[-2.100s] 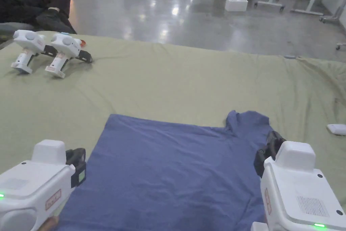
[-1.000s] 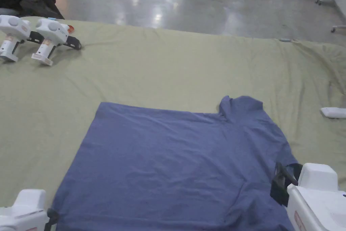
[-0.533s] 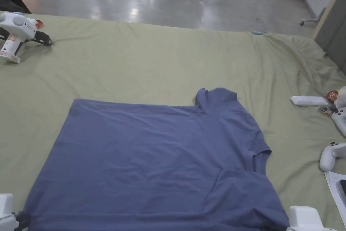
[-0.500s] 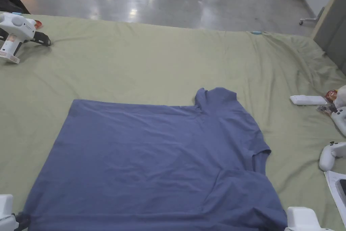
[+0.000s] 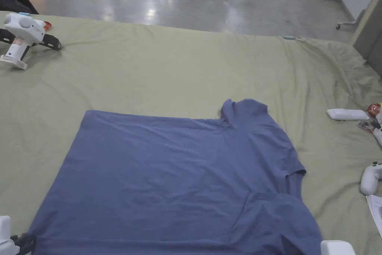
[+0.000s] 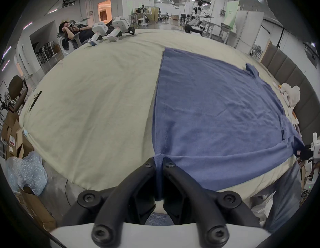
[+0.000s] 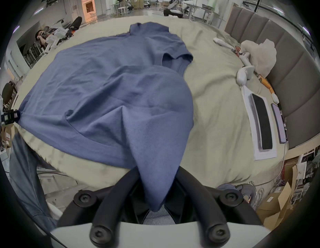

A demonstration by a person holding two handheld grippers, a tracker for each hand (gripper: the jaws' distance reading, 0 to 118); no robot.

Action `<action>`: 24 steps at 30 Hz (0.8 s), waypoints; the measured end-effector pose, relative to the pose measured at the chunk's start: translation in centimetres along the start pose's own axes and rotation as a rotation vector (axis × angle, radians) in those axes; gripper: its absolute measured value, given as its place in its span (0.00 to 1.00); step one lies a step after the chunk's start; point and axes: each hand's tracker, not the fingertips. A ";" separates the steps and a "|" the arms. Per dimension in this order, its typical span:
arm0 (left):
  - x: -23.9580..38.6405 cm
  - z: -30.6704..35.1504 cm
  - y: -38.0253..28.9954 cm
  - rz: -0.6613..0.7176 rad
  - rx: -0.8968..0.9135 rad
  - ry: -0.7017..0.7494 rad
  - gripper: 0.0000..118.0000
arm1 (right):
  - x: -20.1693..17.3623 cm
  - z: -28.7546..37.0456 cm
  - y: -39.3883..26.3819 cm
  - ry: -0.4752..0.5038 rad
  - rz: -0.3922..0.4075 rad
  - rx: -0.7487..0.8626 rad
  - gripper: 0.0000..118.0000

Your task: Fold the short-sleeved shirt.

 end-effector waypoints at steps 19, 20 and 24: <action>1.4 -3.7 12.9 0.057 0.201 -0.026 0.02 | 1.2 -0.6 15.5 0.012 -0.108 0.235 0.05; 1.4 -4.4 13.6 0.065 0.197 -0.022 0.02 | 1.5 -1.3 16.5 0.006 -0.116 0.233 0.05; 1.4 -7.3 16.2 0.113 0.173 -0.037 0.02 | 2.4 -4.4 19.4 0.026 -0.140 0.213 0.06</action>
